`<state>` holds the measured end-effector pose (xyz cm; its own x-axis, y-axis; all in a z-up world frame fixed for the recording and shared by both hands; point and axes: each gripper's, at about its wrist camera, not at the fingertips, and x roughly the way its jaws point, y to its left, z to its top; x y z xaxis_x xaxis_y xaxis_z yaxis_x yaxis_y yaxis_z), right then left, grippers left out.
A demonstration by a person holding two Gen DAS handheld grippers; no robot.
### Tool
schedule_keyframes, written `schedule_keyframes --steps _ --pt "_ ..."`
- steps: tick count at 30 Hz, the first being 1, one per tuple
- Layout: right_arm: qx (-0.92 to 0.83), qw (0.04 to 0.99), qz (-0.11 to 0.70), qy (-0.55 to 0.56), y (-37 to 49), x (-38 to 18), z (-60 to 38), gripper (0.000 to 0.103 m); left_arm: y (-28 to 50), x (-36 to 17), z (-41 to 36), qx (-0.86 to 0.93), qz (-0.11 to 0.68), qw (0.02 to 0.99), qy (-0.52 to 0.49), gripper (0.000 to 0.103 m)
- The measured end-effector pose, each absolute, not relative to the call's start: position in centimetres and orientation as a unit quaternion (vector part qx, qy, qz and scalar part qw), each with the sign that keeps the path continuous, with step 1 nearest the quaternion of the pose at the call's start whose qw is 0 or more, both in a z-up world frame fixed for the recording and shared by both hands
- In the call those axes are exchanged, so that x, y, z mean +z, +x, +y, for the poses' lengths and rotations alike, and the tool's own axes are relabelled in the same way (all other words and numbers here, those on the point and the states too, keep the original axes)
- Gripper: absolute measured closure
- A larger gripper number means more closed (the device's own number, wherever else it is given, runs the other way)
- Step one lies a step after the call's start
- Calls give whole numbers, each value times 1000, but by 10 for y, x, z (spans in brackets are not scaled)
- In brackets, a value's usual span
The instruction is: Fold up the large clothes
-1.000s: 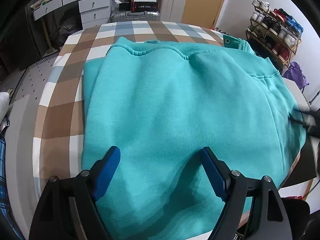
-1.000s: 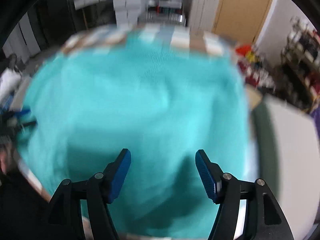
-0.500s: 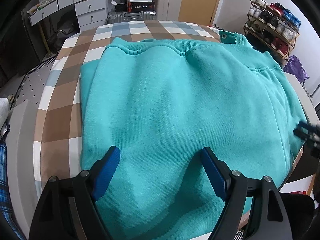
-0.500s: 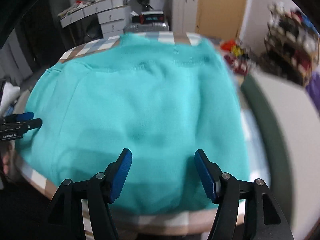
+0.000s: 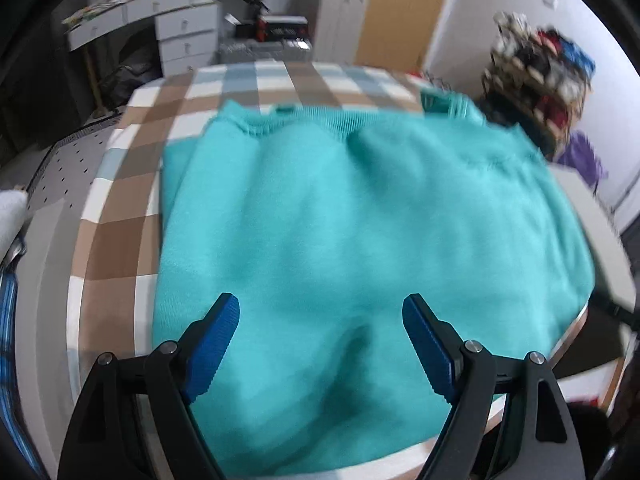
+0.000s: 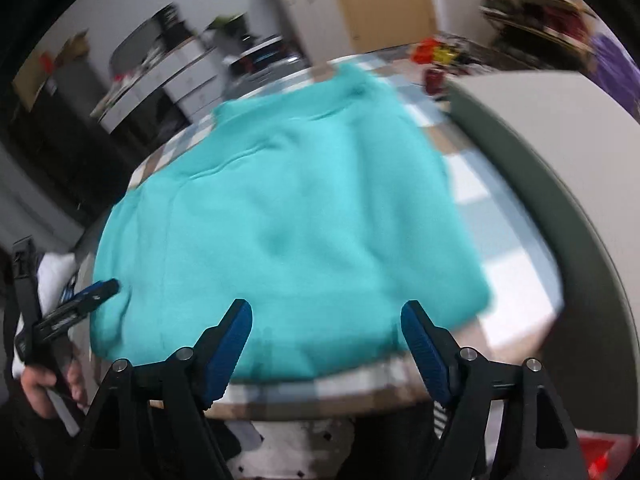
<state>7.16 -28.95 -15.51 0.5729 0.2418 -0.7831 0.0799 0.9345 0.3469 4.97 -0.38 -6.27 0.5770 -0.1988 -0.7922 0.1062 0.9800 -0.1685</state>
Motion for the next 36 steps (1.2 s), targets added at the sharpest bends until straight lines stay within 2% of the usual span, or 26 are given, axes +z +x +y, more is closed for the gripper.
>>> schedule_keyframes --steps 3,5,7,8,12,15,21,24,26,28,31,33,34,36 --pt "26 856 473 206 68 -166 -306 26 46 -57 -24 -122 438 888 -65 23" --pt "18 839 486 244 71 -177 -318 26 50 -64 -52 -149 452 879 -36 23" --pt "-10 823 514 242 84 -191 -323 24 59 -79 -77 -151 483 862 2 22" --pt "-13 829 504 241 86 -188 -324 26 64 -87 -84 -142 495 857 13 22" --pt "6 827 505 246 79 -190 -317 25 79 -97 -85 -127 507 852 11 14" --pt "37 820 489 295 66 -187 -323 25 80 -101 -97 -103 499 858 59 6" --pt "83 775 482 401 62 -206 -337 25 64 -68 -92 -133 479 868 10 9" --pt "63 784 490 376 68 -201 -327 25 61 -42 -104 -165 456 874 7 8" --pt "54 792 494 356 75 -194 -314 11 76 -28 -117 -156 445 882 22 8" --pt "43 793 492 357 85 -193 -310 3 103 -34 -127 -112 454 883 46 8" --pt "33 796 470 381 87 -194 -308 2 137 -78 -121 -80 508 857 45 8" --pt "45 810 449 375 87 -195 -306 2 144 -103 -112 -85 536 839 23 1" --pt "47 818 448 357 88 -194 -303 2 146 -105 -114 -90 530 842 42 1" --pt "49 834 455 310 95 -189 -291 11 148 -105 -115 -88 532 841 43 1"
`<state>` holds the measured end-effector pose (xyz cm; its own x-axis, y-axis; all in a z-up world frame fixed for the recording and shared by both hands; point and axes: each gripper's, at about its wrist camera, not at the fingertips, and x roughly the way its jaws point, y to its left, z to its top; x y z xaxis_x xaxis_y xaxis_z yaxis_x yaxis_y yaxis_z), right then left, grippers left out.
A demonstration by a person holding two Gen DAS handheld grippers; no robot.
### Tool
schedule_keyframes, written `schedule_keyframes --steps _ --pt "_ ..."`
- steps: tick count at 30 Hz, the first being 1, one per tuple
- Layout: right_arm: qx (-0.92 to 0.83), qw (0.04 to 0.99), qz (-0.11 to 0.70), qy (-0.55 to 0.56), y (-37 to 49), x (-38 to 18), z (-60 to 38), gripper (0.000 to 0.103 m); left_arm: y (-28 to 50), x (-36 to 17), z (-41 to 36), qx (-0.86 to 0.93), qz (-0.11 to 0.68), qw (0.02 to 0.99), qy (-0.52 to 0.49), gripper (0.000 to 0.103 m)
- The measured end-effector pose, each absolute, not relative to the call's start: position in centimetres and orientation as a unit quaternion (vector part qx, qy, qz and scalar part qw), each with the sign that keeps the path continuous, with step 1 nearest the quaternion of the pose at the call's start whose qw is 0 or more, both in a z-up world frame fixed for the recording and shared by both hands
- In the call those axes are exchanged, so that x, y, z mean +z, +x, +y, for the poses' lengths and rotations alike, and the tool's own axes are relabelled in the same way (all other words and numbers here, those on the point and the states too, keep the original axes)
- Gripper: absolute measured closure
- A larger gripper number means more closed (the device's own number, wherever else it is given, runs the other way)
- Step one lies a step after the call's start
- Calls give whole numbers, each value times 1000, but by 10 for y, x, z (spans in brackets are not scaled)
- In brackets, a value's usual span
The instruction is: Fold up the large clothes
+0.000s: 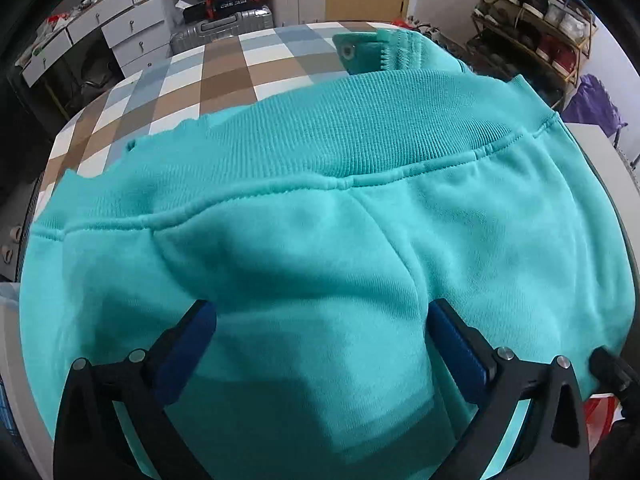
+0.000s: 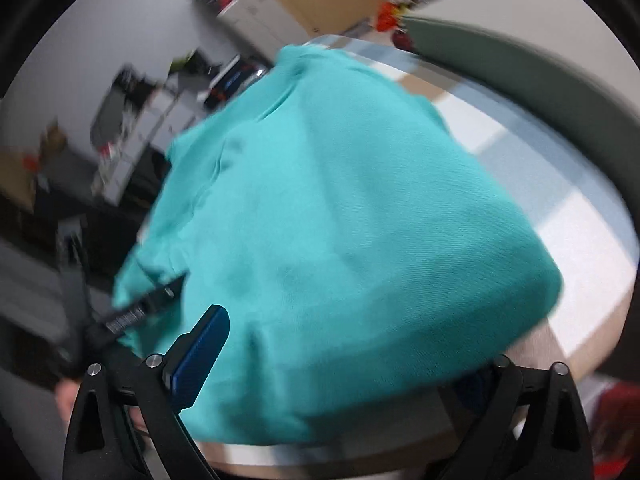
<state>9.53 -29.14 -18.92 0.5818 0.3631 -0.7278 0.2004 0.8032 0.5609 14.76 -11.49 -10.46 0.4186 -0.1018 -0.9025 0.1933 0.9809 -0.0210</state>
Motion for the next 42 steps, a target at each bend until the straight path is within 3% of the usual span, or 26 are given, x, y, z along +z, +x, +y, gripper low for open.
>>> schedule_keyframes --steps 1,4,7,13,18,19,21,22,24,35,39,42 --pt "56 836 449 311 96 -186 -291 20 148 -106 -114 -85 531 842 38 1" --pt "80 848 402 337 93 -166 -297 25 146 -105 -116 -82 529 844 43 1" --pt "116 846 366 371 95 -146 -299 23 143 -104 -111 -88 523 847 33 1" --pt "92 791 438 417 95 -202 -297 19 141 -96 -104 -122 508 852 14 1" --pt "93 798 426 417 96 -203 -303 24 137 -94 -96 -127 508 852 22 1" --pt "87 797 428 417 99 -203 -303 36 135 -95 -98 -124 505 853 34 1" --pt "71 806 419 412 98 -201 -307 68 137 -99 -98 -121 507 853 41 1" --pt "70 809 414 411 97 -200 -310 77 138 -100 -99 -119 507 853 40 1" --pt "77 824 384 410 90 -192 -315 83 138 -101 -103 -109 505 855 40 1" --pt "41 928 345 133 99 -120 -310 89 154 -104 -174 -138 505 852 13 2" --pt "4 951 310 2 111 -66 -300 90 163 -96 -201 -232 481 845 -33 2" --pt "-9 961 251 -120 106 -25 -256 91 166 -76 -176 -265 496 820 -108 2"
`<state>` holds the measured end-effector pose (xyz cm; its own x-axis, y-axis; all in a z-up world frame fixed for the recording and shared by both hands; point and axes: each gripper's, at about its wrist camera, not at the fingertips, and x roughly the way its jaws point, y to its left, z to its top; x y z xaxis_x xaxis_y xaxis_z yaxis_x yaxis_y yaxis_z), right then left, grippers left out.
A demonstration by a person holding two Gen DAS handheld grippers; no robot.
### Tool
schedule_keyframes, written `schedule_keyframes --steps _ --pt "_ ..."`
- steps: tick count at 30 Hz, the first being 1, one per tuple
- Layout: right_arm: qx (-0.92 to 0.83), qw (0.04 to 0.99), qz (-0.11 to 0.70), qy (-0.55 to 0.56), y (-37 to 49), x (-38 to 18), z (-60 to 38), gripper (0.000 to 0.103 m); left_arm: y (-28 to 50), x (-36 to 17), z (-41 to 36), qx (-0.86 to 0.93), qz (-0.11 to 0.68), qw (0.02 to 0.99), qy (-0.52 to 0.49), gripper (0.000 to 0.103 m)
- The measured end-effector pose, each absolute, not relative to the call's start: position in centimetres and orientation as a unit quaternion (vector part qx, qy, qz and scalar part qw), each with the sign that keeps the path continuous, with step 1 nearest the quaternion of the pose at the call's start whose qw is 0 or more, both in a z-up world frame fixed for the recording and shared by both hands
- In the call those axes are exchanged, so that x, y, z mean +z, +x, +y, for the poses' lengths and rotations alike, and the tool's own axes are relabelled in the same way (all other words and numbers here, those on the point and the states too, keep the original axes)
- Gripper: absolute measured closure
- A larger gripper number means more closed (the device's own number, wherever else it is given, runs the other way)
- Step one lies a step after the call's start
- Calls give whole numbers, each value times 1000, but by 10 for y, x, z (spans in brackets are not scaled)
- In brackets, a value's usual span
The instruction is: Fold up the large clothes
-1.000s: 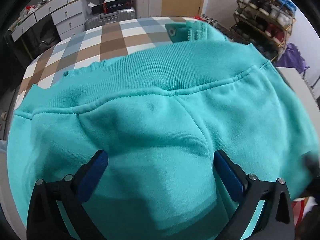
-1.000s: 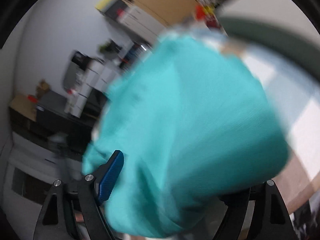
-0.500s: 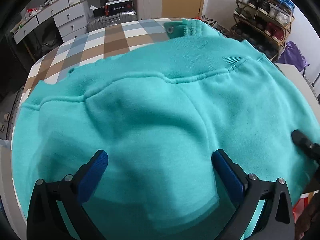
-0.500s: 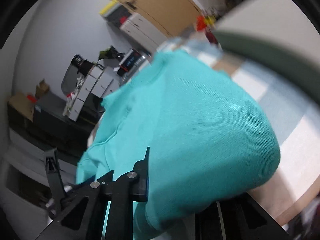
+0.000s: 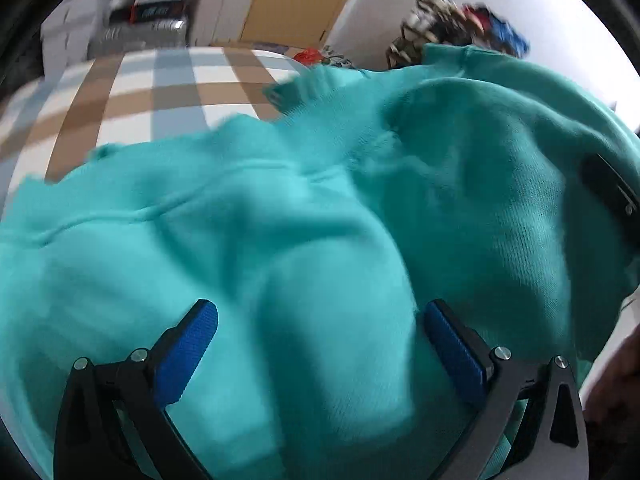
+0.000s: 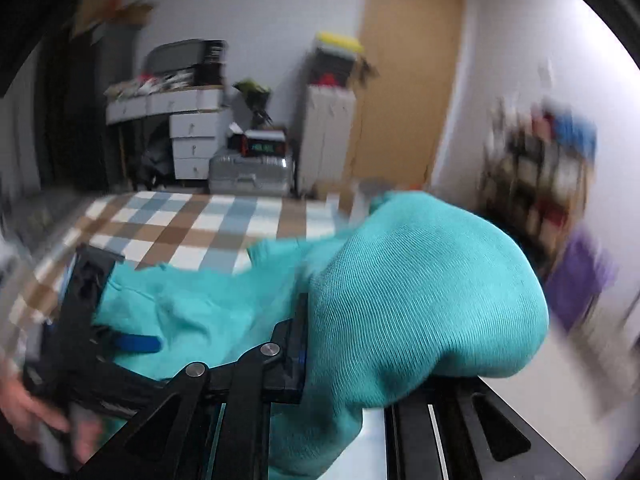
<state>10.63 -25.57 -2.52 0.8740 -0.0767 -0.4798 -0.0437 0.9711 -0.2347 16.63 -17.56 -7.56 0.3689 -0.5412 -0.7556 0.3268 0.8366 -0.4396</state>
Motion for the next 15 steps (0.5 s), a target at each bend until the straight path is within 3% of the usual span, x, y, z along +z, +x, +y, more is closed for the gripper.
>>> schedule_keyframes --steps 3,6,11,15 --pt "6 947 189 -259 83 -24 -190 91 155 -48 -110 -245 481 833 -126 2" --pt "60 905 155 -392 47 -65 -111 90 144 -32 -23 -226 457 841 -181 2" --pt "120 865 194 -447 14 -145 -39 89 128 -26 95 -162 426 849 -268 2" --pt "115 862 234 -435 4 -183 -13 87 114 -36 98 -181 443 833 -278 2"
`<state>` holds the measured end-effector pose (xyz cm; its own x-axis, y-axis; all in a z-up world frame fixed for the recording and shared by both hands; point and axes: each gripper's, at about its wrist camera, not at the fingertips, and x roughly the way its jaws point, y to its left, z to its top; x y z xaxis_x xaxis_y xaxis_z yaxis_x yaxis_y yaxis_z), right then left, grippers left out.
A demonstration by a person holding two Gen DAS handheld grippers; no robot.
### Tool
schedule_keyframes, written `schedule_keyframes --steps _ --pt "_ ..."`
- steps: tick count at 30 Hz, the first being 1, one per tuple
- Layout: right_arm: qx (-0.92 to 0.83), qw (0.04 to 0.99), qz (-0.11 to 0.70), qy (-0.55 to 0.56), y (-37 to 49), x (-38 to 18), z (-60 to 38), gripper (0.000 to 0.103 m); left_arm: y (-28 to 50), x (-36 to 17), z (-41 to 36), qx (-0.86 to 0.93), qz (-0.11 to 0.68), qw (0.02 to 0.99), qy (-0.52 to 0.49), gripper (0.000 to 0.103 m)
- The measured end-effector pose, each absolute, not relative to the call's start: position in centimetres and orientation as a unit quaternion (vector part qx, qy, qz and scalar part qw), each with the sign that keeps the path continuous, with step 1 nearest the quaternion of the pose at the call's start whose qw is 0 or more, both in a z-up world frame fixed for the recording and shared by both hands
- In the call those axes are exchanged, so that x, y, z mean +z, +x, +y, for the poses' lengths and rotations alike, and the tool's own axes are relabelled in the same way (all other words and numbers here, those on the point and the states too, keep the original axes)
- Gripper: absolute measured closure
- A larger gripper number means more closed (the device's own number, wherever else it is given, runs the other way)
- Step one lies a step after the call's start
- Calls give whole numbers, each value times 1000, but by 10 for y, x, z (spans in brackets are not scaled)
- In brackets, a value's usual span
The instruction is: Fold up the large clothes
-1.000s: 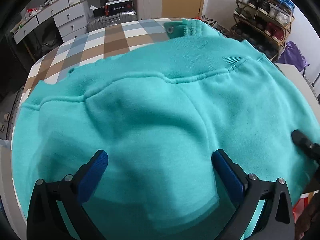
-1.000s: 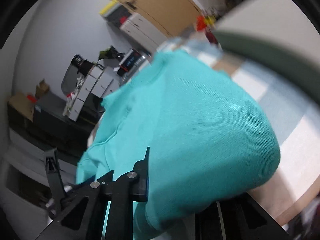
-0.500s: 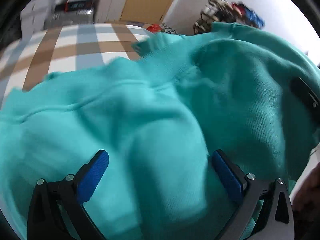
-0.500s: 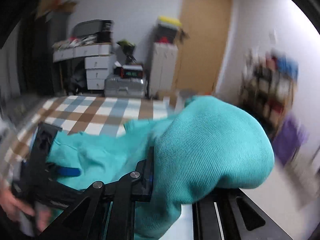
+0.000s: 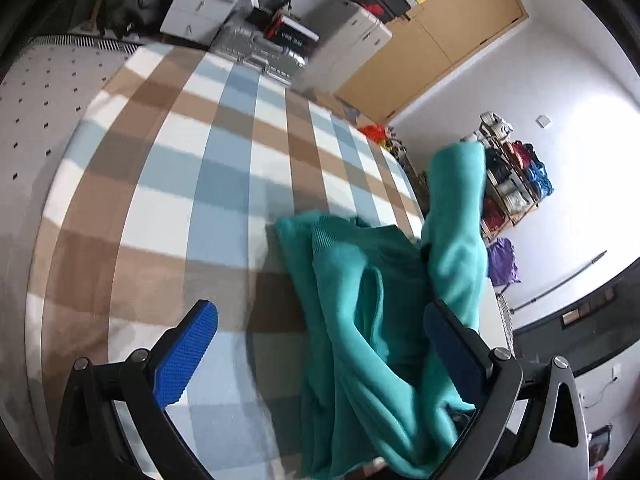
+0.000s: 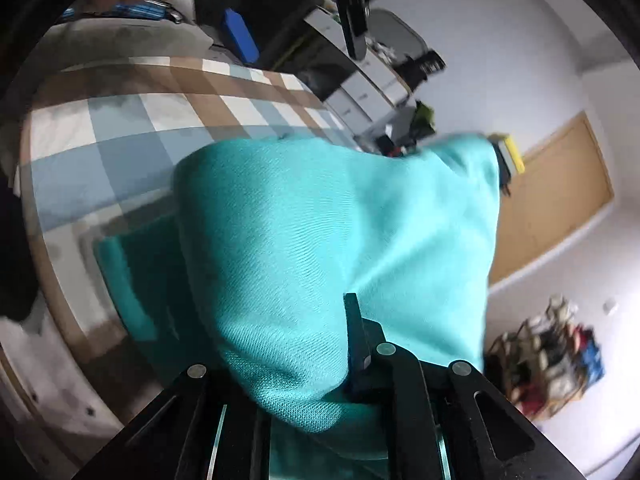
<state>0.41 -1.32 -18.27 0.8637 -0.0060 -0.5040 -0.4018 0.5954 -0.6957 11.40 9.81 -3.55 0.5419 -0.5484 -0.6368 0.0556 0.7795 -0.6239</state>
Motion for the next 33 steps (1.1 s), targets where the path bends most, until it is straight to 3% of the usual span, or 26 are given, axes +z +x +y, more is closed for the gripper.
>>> schedule_keyframes --steps 8,12,16,18,21,24,26,28,33 --pt "102 882 225 -402 -1 -189 -11 80 136 14 39 -286 417 825 -252 2" --pt "125 885 227 -387 -4 -184 -17 79 184 29 -24 -266 465 831 -148 2" --pt "145 889 232 -368 -12 -180 -23 79 224 6 -76 -253 556 790 -57 4" --pt "157 892 241 -350 -7 -176 -25 79 232 -7 -84 -254 595 761 -50 52" --pt "175 896 252 -321 -4 -168 -32 77 234 -8 -79 -252 614 744 -80 71" --pt "196 896 261 -300 -2 -160 -39 66 230 0 -74 -256 613 743 -76 78" --pt "256 893 277 -246 -6 -149 -51 41 226 7 -68 -255 609 748 -61 81" --pt "311 888 286 -182 -11 -136 -65 22 221 9 -60 -249 610 750 -61 83" --pt "398 871 289 11 -8 -97 -117 20 227 -4 -56 -238 616 750 -40 83"
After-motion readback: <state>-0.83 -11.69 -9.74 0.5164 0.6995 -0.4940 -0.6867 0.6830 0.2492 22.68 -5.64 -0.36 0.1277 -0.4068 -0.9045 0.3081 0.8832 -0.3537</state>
